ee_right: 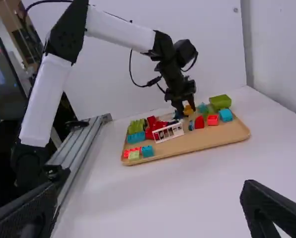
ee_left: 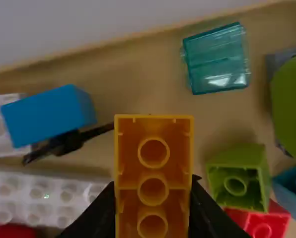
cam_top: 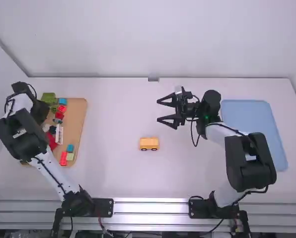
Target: Assemble lego blocks to make yellow taxi
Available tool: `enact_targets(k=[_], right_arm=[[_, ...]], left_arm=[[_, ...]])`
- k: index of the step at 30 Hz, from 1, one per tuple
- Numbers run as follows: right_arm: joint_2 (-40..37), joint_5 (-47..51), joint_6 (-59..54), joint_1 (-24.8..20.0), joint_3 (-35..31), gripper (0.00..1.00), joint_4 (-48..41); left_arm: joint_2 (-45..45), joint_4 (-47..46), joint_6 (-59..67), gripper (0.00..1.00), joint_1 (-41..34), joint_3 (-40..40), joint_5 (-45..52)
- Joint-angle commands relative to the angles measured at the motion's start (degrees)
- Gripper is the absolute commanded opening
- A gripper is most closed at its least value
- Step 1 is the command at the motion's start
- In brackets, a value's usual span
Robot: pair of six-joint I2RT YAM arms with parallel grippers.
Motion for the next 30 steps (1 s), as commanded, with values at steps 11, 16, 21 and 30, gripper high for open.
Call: enact_targets(k=[11,16,21,30], right_arm=[[0.09,-0.26,-0.39,-0.09,-0.39,0.98,0.22],[0.09,1.03,-0.81,-0.11,-0.39,0.98,0.2],[0.09,7.1,3.98,-0.11,-0.39,0.98,0.17],[0.09,11.89,6.08,0.0,0.66,0.98,-8.07]], left_arm=[[-28.76,14.43,10.21,0.04,-0.7,-24.24,14.86],[-40.74,28.39,19.15,0.02,-2.45,-40.54,31.02],[-53.13,43.8,27.89,0.02,-6.97,-55.76,45.27],[-61.48,61.22,32.98,0.02,-25.31,-66.4,56.61]])
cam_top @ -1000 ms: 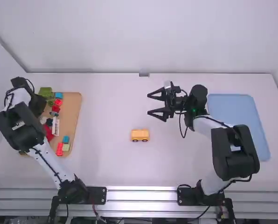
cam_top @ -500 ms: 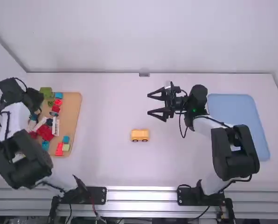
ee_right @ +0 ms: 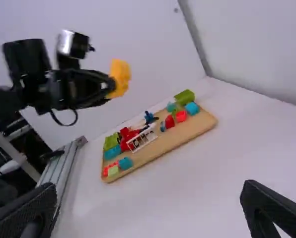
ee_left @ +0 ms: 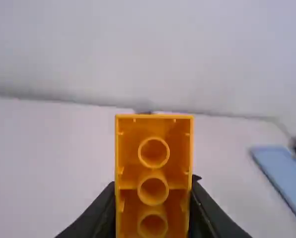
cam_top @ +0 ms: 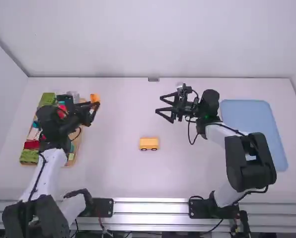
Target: Assemble lego blocks to make yellow taxi
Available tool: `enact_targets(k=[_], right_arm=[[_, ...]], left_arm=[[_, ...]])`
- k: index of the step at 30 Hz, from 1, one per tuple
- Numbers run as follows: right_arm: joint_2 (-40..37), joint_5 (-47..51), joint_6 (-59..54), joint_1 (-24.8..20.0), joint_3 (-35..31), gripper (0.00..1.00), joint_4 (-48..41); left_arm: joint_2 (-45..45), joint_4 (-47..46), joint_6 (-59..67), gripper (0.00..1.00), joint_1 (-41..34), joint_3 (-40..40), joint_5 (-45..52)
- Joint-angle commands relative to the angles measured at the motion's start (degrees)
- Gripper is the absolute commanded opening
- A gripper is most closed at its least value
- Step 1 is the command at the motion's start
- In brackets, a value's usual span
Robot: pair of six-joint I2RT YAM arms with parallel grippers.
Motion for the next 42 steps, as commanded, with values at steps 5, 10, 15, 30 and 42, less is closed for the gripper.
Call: enact_targets(k=[5,10,15,30,42], right_arm=[[0.09,-6.64,0.79,0.0,2.99,0.98,-3.37],[0.09,-11.41,-1.7,0.42,4.76,0.99,-3.98],[0.09,-11.85,-2.62,3.19,6.4,0.94,-3.98],[0.09,-5.4,-9.03,8.59,6.82,0.62,-4.17],[0.09,-5.77,-10.03,8.59,6.82,0.34,-4.42]], left_arm=[[4.35,6.43,8.57,0.02,-13.6,-0.81,10.8],[12.11,18.56,4.28,0.02,-19.37,-0.81,15.3],[21.66,35.91,-3.72,0.02,-20.96,-0.68,21.81],[34.36,59.6,-21.51,0.02,-22.49,3.39,25.99],[34.36,59.49,-21.57,0.04,-22.49,3.39,24.48]])
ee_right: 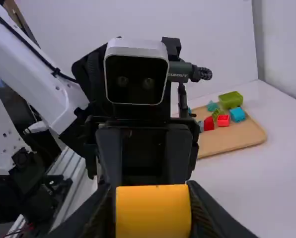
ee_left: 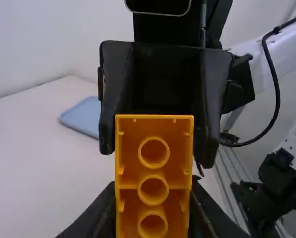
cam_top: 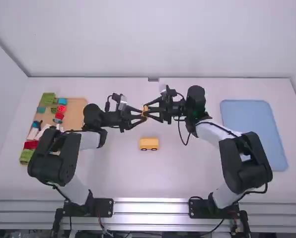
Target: Assemble lego blocks to make yellow taxi
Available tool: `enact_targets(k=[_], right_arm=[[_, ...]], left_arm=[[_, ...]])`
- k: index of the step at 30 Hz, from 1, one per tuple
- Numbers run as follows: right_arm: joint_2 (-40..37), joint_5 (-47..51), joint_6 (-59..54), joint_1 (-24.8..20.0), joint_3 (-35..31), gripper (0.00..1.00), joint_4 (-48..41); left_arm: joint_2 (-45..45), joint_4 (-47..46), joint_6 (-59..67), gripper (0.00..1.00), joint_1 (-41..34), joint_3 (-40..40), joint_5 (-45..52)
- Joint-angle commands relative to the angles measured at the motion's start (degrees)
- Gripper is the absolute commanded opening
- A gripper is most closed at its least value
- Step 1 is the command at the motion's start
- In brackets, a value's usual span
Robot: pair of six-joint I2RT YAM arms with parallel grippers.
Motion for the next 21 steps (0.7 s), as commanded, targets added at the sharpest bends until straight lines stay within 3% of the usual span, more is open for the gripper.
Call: enact_targets(k=[1,5,7,8,9,14,17,21], right_arm=[[0.09,-1.44,-0.17,0.07,1.75,0.29,0.26],[0.09,-1.44,-0.17,0.07,1.75,0.19,0.31],[0.09,-1.07,-0.15,0.07,1.75,0.16,0.26],[0.09,-0.87,-0.15,0.04,1.75,0.16,0.28],[0.09,0.11,-0.11,-0.22,1.75,0.15,0.26],[0.02,6.16,0.04,-2.93,1.75,0.13,-0.81],[-0.72,14.16,-1.29,-4.96,1.75,0.13,-6.25],[-4.17,27.85,-9.38,-7.17,1.75,0.13,-23.26]], left_arm=[[0.11,0.72,-0.61,0.08,-0.22,1.2,-0.81],[0.11,1.4,-0.81,0.19,-0.2,1.2,-0.96],[0.11,1.11,-0.81,0.63,-0.2,1.18,-2.21],[0.11,0.92,-0.74,0.77,-0.2,1.18,-2.45],[0.11,0.94,-0.72,0.99,-0.22,1.18,-2.71],[0.11,0.04,0.15,0.99,-0.2,1.14,-2.08],[0.11,-3.19,3.48,0.99,-0.17,1.14,-2.1],[0.11,-8.52,7.69,0.99,-0.15,1.14,-3.02]])
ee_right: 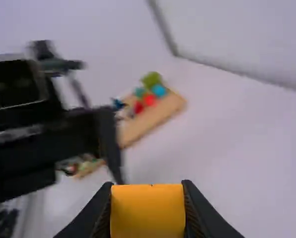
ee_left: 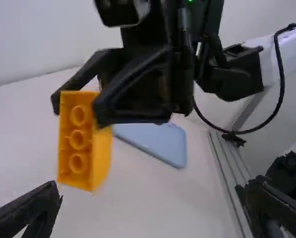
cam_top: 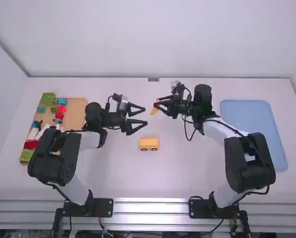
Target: Assemble lego blocks to make yellow taxi
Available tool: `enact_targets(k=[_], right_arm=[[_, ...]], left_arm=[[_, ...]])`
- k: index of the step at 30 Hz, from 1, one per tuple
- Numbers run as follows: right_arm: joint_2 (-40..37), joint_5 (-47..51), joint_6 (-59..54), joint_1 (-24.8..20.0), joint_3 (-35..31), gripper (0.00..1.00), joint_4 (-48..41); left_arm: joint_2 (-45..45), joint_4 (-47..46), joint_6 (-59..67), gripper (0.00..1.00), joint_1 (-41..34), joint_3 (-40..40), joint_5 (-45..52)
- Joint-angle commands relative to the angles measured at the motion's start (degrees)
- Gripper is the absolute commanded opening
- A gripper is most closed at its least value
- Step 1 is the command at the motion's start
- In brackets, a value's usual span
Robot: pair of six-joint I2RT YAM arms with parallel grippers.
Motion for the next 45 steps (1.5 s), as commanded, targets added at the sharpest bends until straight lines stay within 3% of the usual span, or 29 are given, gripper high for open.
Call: enact_targets(k=[1,9,13,18,23,30,40,44,45], right_arm=[[-4.55,13.49,-7.48,-0.42,1.42,0.13,-6.14],[-10.12,40.79,-22.1,4.31,5.16,0.04,-39.17],[-7.65,44.0,-31.63,7.58,9.9,0.08,-52.76],[-1.14,49.03,-44.26,11.06,14.53,0.14,-63.58],[5.18,53.0,-54.05,15.17,16.85,0.13,-68.28],[12.59,59.78,-58.73,19.28,20.76,0.08,-71.45],[18.51,60.96,-62.77,19.93,22.16,0.15,-72.48],[18.23,60.96,-62.75,19.91,22.32,0.38,-72.59],[17.88,60.76,-60.89,19.93,23.54,0.7,-73.37]], left_arm=[[0.11,-1.57,3.39,0.99,-0.07,1.11,-2.56],[0.11,-13.94,3.15,0.99,0.55,1.11,-23.41],[0.11,-15.21,10.38,0.99,2.08,1.11,-21.03],[0.0,-13.88,12.24,0.99,5.73,1.11,-12.39],[0.0,-12.66,11.06,0.99,10.95,1.11,-4.7],[0.0,-12.68,9.86,0.99,16.31,1.11,2.84],[0.0,-12.74,9.86,0.99,17.0,1.11,5.29],[0.0,-12.68,9.88,0.99,17.16,1.11,5.22],[0.0,-12.68,9.88,0.99,16.98,1.11,5.25]])
